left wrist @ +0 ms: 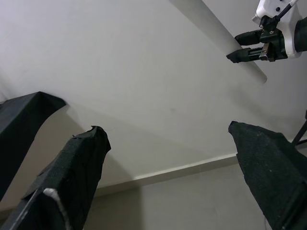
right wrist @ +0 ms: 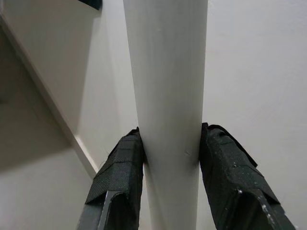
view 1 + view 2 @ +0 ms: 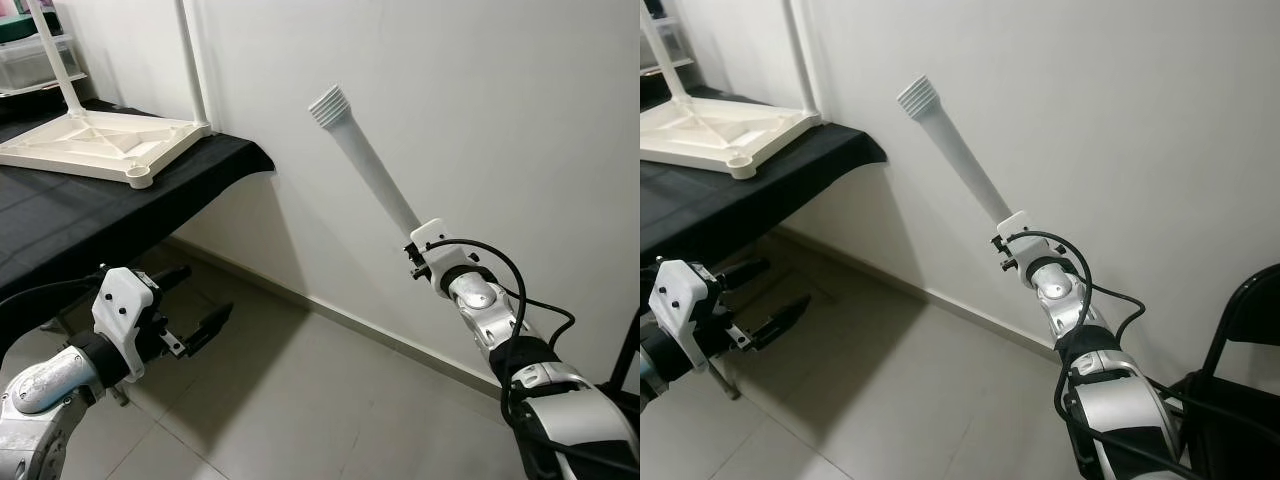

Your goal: Building children table

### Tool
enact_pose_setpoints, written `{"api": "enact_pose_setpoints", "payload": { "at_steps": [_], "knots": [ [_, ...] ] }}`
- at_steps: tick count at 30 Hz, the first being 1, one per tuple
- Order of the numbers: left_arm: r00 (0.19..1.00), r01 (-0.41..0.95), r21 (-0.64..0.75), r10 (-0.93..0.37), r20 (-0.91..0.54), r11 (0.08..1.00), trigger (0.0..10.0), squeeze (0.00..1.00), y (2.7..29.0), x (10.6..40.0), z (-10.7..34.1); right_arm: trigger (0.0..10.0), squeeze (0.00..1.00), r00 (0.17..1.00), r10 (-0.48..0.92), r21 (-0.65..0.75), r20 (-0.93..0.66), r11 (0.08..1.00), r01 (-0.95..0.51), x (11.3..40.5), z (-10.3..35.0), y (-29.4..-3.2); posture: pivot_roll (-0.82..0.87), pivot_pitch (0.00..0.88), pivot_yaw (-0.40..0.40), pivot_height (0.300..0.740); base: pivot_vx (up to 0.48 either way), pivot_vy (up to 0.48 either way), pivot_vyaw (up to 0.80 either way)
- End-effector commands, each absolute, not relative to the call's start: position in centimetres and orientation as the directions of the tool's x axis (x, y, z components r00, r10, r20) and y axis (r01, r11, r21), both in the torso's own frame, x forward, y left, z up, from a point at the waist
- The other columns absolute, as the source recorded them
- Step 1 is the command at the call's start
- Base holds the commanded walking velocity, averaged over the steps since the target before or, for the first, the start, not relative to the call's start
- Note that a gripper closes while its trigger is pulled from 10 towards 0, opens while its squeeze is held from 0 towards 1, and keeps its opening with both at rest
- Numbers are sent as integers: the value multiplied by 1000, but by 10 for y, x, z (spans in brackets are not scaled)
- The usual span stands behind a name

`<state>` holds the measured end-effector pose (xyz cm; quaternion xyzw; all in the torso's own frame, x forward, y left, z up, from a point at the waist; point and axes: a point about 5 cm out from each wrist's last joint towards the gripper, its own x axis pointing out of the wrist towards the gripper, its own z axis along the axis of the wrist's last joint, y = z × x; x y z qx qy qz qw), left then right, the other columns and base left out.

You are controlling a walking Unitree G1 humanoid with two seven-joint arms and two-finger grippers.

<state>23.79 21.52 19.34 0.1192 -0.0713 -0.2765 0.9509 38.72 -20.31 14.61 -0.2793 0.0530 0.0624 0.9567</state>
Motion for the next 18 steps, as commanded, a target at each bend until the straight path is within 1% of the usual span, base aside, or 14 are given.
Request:
{"api": "enact_pose_setpoints", "payload": {
  "at_steps": [1, 5, 10, 11, 13, 14, 15, 16, 17, 18],
  "knots": [
    [839, 506, 260, -539, 73, 823, 10000, 0, 215, 239, 192, 10000, 0, 988, 86, -485, -131, 863, -139, 387, 145, -201, -59, 0, 0, 740, 0, 0, 0],
    [844, 497, 250, -530, 84, 831, 10000, 0, 215, 240, 191, 10000, 0, 985, 110, -445, -132, 882, -158, 387, 145, -196, -64, 0, 0, 740, 0, 0, 0],
    [856, 481, 140, -498, 140, 865, 10000, 0, 210, 244, 192, 10000, 0, 938, 327, -320, -114, 882, -346, 378, 140, -157, -64, 0, 0, 740, 0, 0, 0],
    [856, 481, 140, -498, 140, 865, 10000, 0, 210, 244, 192, 10000, 0, 938, 327, -320, -114, 882, -346, 378, 140, -157, -64, 0, 0, 740, 0, 0, 0],
    [861, 475, 45, -475, 181, 879, 10000, 0, 208, 247, 194, 10000, 0, 899, 429, -286, -90, 853, -436, 370, 136, -137, -62, 0, 0, 740, 0, 0, 0],
    [861, 478, 10, -471, 191, 878, 10000, 0, 207, 248, 193, 10000, 0, 880, 468, -289, -79, 834, -470, 366, 135, -130, -62, 0, -32, 740, 0, 0, 0],
    [853, 498, -21, -485, 192, 867, 10000, 0, 203, 248, 192, 10000, 0, 852, 519, -297, -66, 805, -514, 361, 134, -121, -64, 0, -29, 740, 0, 0, 0],
    [847, 512, -37, -497, 190, 858, 10000, 0, 201, 248, 191, 10000, 0, 834, 549, -303, -60, 786, -539, 357, 133, -115, -64, 0, -29, 740, 0, 0, 0],
    [847, 512, -37, -497, 190, 858, 10000, 0, 201, 248, 191, 10000, 0, 834, 549, -303, -60, 786, -539, 357, 133, -115, -64, 0, -29, 740, 0, 0, 0],
    [843, 523, -67, -503, 191, 850, 10000, 0, 197, 248, 188, 10000, 0, 804, 593, -298, -52, 759, -579, 352, 132, -108, -65, 0, -27, 740, 0, 0, 0]
  ]
}}
